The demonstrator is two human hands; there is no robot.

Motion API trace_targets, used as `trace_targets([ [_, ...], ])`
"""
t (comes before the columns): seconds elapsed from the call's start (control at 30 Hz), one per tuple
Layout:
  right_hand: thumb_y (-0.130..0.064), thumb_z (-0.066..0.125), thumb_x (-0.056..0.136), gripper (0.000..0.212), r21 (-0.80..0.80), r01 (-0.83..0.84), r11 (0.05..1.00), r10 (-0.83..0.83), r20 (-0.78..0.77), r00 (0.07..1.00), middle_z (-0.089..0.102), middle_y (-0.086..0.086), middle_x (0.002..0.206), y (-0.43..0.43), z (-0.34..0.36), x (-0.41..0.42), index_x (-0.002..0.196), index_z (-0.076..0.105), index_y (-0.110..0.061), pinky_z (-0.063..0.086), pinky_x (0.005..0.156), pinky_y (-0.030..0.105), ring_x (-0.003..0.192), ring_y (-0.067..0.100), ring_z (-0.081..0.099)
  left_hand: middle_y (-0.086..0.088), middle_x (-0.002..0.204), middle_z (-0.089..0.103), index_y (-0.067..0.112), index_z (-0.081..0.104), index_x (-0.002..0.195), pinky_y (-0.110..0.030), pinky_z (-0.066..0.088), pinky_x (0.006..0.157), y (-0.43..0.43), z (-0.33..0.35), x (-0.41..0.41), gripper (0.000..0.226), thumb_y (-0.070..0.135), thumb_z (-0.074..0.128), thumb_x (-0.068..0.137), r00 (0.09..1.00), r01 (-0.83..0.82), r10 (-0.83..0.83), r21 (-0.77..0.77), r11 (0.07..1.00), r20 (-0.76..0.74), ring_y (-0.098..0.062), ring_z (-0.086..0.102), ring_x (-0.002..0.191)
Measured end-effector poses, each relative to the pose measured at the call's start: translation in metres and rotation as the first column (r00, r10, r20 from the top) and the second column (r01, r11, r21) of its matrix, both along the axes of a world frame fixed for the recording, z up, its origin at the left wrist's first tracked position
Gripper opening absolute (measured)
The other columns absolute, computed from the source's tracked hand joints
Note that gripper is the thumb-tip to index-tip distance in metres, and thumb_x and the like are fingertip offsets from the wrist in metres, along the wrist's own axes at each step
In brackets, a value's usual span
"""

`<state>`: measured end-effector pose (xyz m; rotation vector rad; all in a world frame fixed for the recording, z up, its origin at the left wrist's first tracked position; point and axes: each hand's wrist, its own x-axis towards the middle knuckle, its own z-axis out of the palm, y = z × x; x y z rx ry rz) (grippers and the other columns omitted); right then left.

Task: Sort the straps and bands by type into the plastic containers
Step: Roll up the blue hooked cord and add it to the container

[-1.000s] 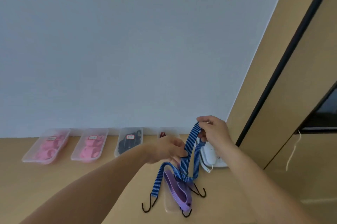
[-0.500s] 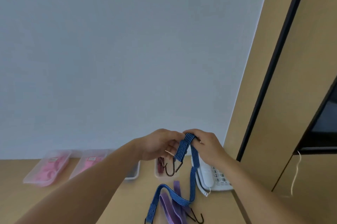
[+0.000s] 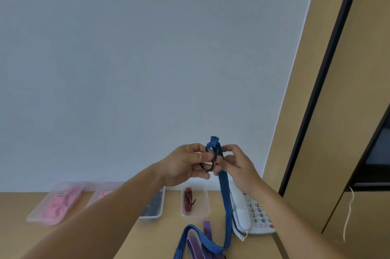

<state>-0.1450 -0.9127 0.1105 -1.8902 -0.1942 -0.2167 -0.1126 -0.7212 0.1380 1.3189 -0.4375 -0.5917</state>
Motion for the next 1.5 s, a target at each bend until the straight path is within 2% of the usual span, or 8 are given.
trace_targets([
  [0.13,-0.002,0.053,0.095,0.007,0.334,-0.035,0.942,0.048,-0.032,0.998,0.069,0.018,0.081,0.005,0.002,-0.003,0.09,0.058,0.001,0.055,0.078,0.046,0.075,0.037,0.07,-0.014,0.095,0.072,0.012,0.062,0.075,-0.027,0.053,0.065,-0.008,0.003,0.006,0.013,0.017,0.07,0.085,0.992,-0.123,0.124,-0.047,0.991,0.025,-0.023,0.067,0.081],
  [0.23,-0.018,0.061,0.082,0.018,0.451,-0.033,0.892,0.07,-0.065,0.995,0.066,0.019,0.077,0.009,0.003,-0.005,0.089,0.058,-0.002,0.05,0.067,0.044,0.068,0.033,0.062,-0.002,0.075,0.065,0.013,0.066,0.072,-0.026,0.043,0.062,-0.014,0.002,0.007,0.016,0.019,0.074,0.083,0.975,-0.215,0.214,0.011,0.977,0.062,-0.015,0.053,0.067],
  [0.4,-0.023,0.063,0.095,0.02,0.35,-0.049,0.936,0.077,-0.068,0.995,0.063,0.011,0.07,0.01,0.002,-0.01,0.107,0.064,-0.006,0.043,0.057,0.035,0.056,0.023,0.05,-0.008,0.082,0.07,0.004,0.065,0.087,-0.024,0.045,0.058,-0.017,0.002,0.005,0.014,0.015,0.063,0.094,0.978,-0.203,0.203,-0.008,0.979,0.039,-0.014,0.055,0.06],
  [0.6,-0.025,0.057,0.098,0.022,0.142,0.077,0.987,-0.072,-0.04,0.997,0.064,0.003,0.062,0.014,0.0,-0.013,0.092,0.065,-0.006,0.037,0.05,0.027,0.048,0.014,0.044,-0.01,0.07,0.071,0.001,0.063,0.084,-0.026,0.049,0.054,-0.019,0.001,0.002,0.022,0.022,0.066,0.093,0.91,-0.338,0.284,0.143,0.93,0.303,-0.018,0.062,0.056],
  [1.07,-0.024,0.058,0.098,0.023,0.185,0.055,0.981,-0.057,0.0,0.998,0.07,0.004,0.07,0.027,0.004,-0.014,0.088,0.065,-0.004,0.043,0.054,0.026,0.053,0.014,0.052,-0.001,0.063,0.065,-0.001,0.063,0.086,-0.019,0.044,0.052,-0.029,-0.004,-0.001,0.026,0.024,0.064,0.094,0.804,-0.498,0.378,0.173,0.85,0.459,-0.012,0.057,0.051],
  [1.27,-0.012,0.054,0.098,0.017,0.338,0.085,0.937,-0.083,-0.019,0.996,0.07,0.009,0.075,0.022,0.007,-0.012,0.094,0.07,-0.007,0.042,0.059,0.031,0.057,0.017,0.052,-0.008,0.078,0.069,0.005,0.063,0.089,-0.03,0.047,0.06,-0.025,-0.001,0.005,0.026,0.031,0.06,0.095,0.86,-0.484,0.457,0.076,0.872,0.228,-0.017,0.063,0.065],
  [1.4,-0.015,0.051,0.101,0.023,0.329,0.044,0.943,-0.036,-0.03,0.999,0.071,0.01,0.078,0.024,0.004,-0.013,0.094,0.072,-0.01,0.046,0.065,0.035,0.062,0.018,0.055,-0.009,0.098,0.074,0.007,0.068,0.103,-0.035,0.05,0.073,-0.025,-0.001,0.002,0.038,0.037,0.046,0.102,0.956,-0.267,0.252,0.092,0.959,0.147,-0.017,0.066,0.082],
  [1.5,-0.019,0.05,0.102,0.026,0.275,0.064,0.959,-0.053,-0.047,0.997,0.071,0.009,0.073,0.027,0.001,-0.013,0.092,0.072,-0.011,0.047,0.063,0.031,0.06,0.016,0.055,-0.013,0.114,0.071,0.004,0.06,0.12,-0.035,0.052,0.072,-0.027,-0.001,0.003,0.03,0.024,0.045,0.104,0.961,-0.229,0.231,-0.032,0.973,0.15,-0.019,0.067,0.075],
])
